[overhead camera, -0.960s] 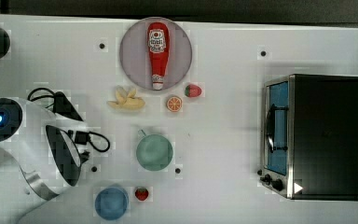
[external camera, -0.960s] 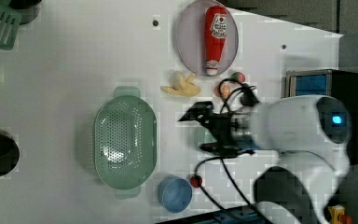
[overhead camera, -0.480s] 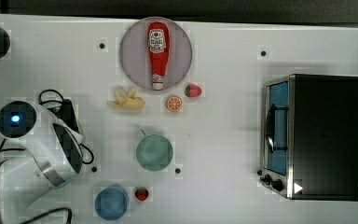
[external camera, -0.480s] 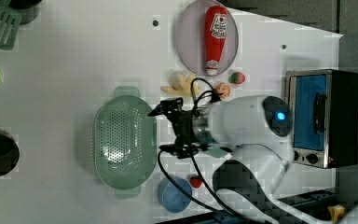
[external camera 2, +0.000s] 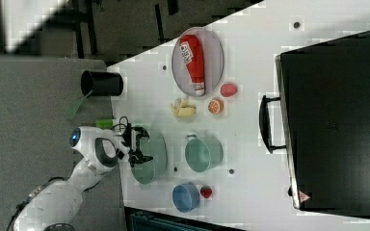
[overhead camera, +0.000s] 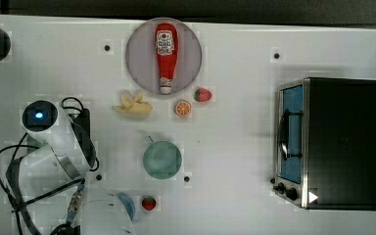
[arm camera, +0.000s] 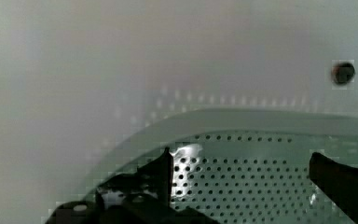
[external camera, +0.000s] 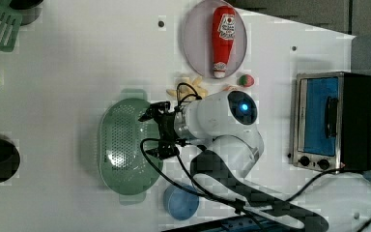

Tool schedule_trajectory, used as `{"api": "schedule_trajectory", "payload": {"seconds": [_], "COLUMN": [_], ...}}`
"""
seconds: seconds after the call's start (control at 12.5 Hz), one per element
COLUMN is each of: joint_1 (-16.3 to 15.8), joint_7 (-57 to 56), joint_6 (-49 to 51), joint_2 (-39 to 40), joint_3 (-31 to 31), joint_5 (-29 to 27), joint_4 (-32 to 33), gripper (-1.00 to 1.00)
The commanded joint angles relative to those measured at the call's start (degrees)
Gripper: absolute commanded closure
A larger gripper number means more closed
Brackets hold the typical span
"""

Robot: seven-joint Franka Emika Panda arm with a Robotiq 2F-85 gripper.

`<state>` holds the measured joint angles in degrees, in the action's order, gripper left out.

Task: Drag strainer forwards.

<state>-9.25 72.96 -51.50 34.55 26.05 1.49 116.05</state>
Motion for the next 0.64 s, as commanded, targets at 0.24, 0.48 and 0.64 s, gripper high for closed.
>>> {"api": "schedule_trajectory", "payload": {"seconds": [0.24,0.48,0.64], "joint_1": [-8.44,-10.51,-10.85], "joint_7": [3.72,4.29,4.33], "joint_6": [-1.03,0.31,0.64], "joint_2": [1.31,3.37,4.76], "joint_3": [-5.21,-7.96,-8.12], "joint_5": [1.12,1.12,1.12], "joint_4": [-7.48,-11.65,-14.41], "gripper": [-1.00,-1.00,-1.00]}}
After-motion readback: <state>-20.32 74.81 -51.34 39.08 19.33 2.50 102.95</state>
